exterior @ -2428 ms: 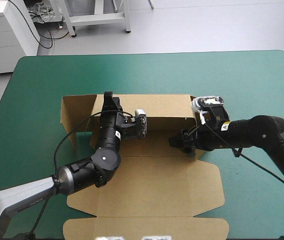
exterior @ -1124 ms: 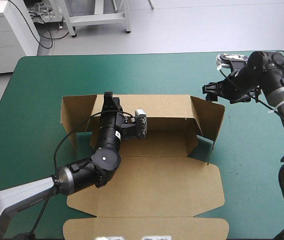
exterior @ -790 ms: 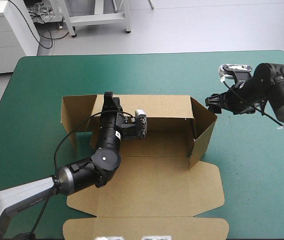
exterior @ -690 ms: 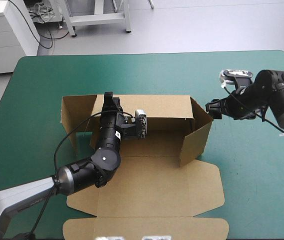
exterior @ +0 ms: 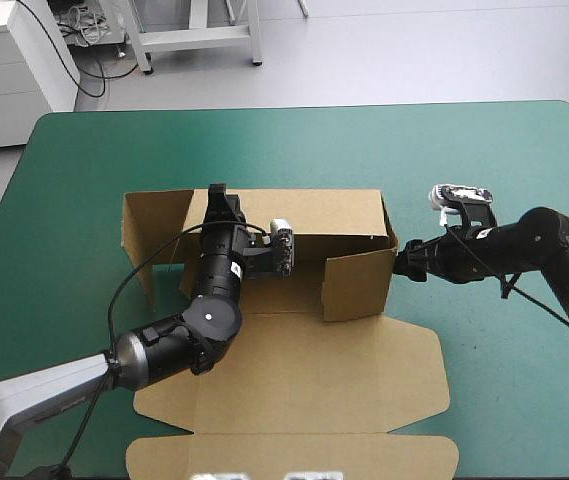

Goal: Fold the box

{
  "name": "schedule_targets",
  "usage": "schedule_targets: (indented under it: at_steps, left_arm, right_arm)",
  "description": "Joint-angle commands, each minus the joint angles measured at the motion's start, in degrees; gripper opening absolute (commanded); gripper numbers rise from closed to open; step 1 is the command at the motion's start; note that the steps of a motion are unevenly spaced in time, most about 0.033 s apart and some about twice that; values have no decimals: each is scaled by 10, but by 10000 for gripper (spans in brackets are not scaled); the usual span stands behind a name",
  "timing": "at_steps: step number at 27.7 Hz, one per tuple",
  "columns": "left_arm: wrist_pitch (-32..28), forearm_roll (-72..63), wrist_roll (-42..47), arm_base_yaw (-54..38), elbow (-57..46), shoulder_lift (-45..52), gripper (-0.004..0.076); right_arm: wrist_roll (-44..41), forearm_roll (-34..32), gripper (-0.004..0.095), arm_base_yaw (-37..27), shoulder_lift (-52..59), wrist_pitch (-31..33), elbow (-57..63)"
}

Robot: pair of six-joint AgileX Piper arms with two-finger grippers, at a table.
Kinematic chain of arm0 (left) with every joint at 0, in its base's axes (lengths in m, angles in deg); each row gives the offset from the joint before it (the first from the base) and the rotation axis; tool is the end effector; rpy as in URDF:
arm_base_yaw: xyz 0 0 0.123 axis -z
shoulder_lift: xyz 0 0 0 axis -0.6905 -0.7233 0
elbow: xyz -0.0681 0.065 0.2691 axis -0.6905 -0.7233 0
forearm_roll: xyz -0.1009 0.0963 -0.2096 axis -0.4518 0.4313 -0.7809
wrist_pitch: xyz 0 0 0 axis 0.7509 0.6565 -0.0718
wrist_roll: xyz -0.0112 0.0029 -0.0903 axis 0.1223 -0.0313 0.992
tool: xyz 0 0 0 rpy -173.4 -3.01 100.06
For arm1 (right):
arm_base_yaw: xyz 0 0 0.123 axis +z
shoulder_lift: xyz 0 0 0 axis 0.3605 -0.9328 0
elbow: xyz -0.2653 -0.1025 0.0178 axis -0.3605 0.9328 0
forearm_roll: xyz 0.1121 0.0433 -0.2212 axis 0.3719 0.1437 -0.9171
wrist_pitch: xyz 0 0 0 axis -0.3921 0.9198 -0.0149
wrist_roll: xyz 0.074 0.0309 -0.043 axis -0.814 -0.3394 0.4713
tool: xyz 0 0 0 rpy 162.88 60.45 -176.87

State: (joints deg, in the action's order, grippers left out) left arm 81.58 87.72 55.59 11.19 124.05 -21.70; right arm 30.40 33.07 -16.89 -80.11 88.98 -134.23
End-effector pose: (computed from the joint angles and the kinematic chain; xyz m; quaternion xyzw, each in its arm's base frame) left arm 0.2301 -0.2077 0.2947 0.5665 0.5465 0.4133 0.4578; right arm 0.2583 0.0555 0.3027 -0.0825 0.9407 0.2068 0.2559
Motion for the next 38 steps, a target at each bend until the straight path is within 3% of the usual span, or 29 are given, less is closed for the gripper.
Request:
schedule_targets:
  at_steps: [1, 6, 14, 18, 21, 26, 29, 38]
  left_arm:
    - [29, 33, 7, -1, 16, 23, -8]
    - [29, 33, 7, -1, 16, 23, -8]
    - [29, 33, 7, -1, 16, 23, -8]
    - [29, 33, 7, -1, 16, 23, -8]
    - [29, 33, 7, -1, 16, 23, -8]
    - [32, 33, 7, -1, 16, 23, -8]
    - [36, 32, 7, -1, 16, 23, -8]
    - [38, 30, 7, -1, 16, 23, -8]
  right_arm:
    - [74, 73, 727, -4, 52, -56, 28]
    - [253, 145, 727, 19, 70, -133, 94]
    - [280, 125, 726, 103, 59, -223, 96]
    - [228, 99, 726, 142, 59, -271, 98]
    - [153, 41, 727, 178, 59, -316, 113]
    - [-8, -73, 726, 257, 60, -456, 161]
    - [-75, -108, 726, 293, 59, -531, 179]
    - [-67, -112, 711, 299, 59, -589, 190]
